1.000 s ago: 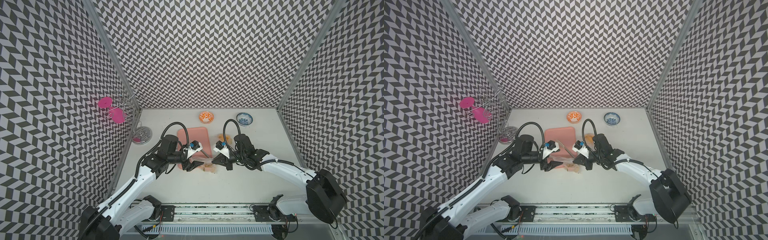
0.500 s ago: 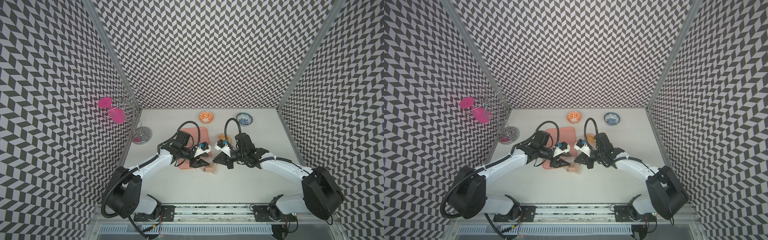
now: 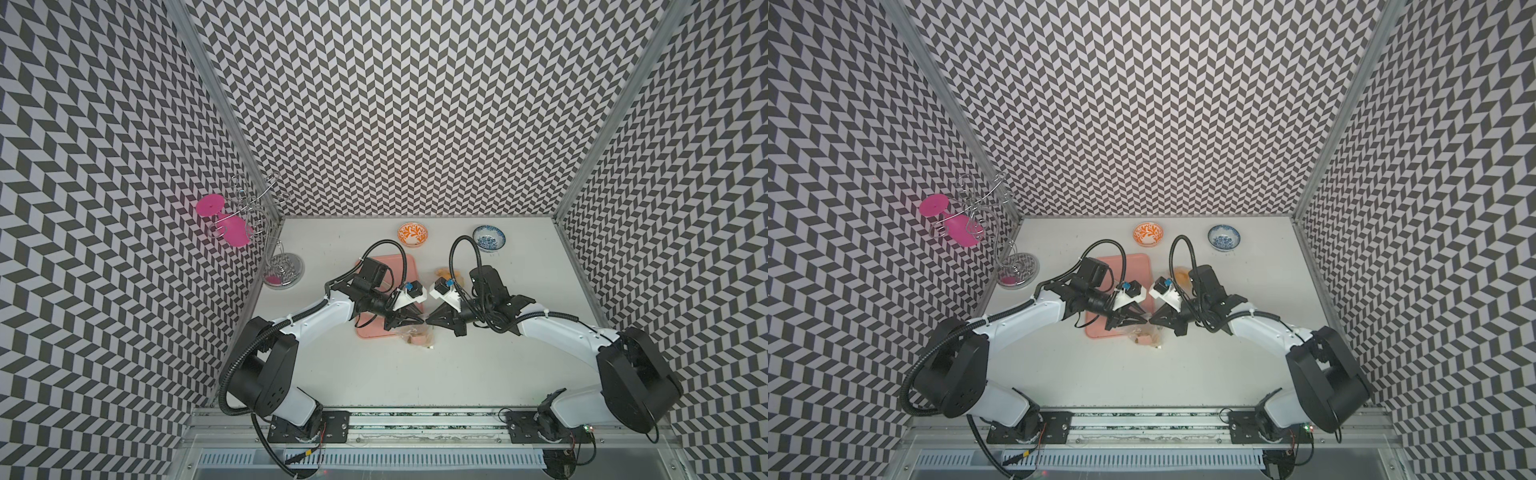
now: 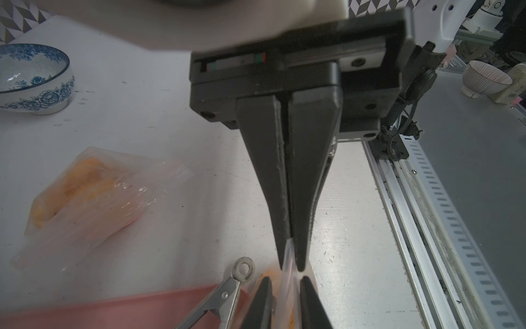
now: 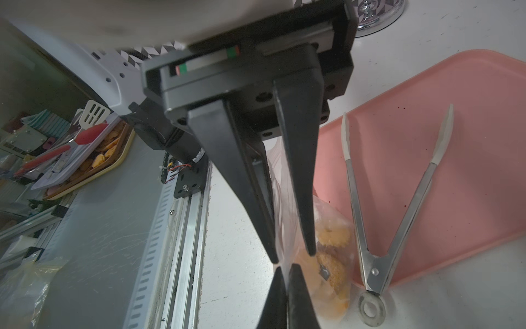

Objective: Put the cookies into a resealable bag to prevent moisture
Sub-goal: Place the ziploc bag at the center of the board.

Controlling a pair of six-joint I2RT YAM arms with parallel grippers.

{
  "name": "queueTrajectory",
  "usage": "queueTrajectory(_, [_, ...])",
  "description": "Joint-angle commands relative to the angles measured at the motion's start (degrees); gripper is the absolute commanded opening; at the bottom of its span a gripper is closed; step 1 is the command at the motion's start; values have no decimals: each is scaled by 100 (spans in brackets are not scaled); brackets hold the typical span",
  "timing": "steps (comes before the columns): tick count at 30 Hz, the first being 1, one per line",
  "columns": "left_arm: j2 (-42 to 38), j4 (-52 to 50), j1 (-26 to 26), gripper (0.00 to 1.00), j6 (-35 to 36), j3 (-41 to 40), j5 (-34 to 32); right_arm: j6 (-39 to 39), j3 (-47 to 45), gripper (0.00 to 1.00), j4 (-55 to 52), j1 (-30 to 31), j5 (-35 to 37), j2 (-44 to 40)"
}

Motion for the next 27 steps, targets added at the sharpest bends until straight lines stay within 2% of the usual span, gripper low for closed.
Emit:
queueTrajectory(1, [88,-103,-33,14,114,191,84,-1,73,0,225,-40,-107,-50])
queueTrajectory(3, [159,-228,-33,2,127,279,92,-36,57,0,175,-48,-66,-81])
queueTrajectory(7, [349,-722,-34,0,283,460,108,27,-57,0,250,-132,-6,-203])
queueTrajectory(8, [372,-764,-39,3,271,471,62,51,-74,0,257,-152,-2,-219])
queueTrajectory(10, [362,-736,-33,26,207,439,-87,84,-89,0,267,-184,-19,-253])
queueTrajectory(12, [324,-700,-34,28,205,420,-190,143,-124,0,326,-214,-48,-288])
queueTrajectory(14, [333,-701,-17,24,200,432,-263,200,-145,0,370,-246,-76,-324])
queueTrajectory(17, [408,-893,35,0,254,558,-302,189,-138,0,343,-283,-77,-325])
queueTrajectory(21, [395,-1076,150,0,243,615,-308,141,-155,0,267,-377,-53,-351])
queueTrajectory(23, [345,-1024,190,19,150,551,-370,131,-164,0,237,-416,-50,-381])
queueTrajectory(24, [322,-1014,216,22,134,526,-376,120,-170,0,216,-430,-50,-391])
queueTrajectory(26, [306,-1028,280,22,102,497,-399,120,-172,0,202,-455,-47,-420])
queueTrajectory(27, [313,-1059,324,13,112,490,-371,126,-179,0,193,-463,-43,-433])
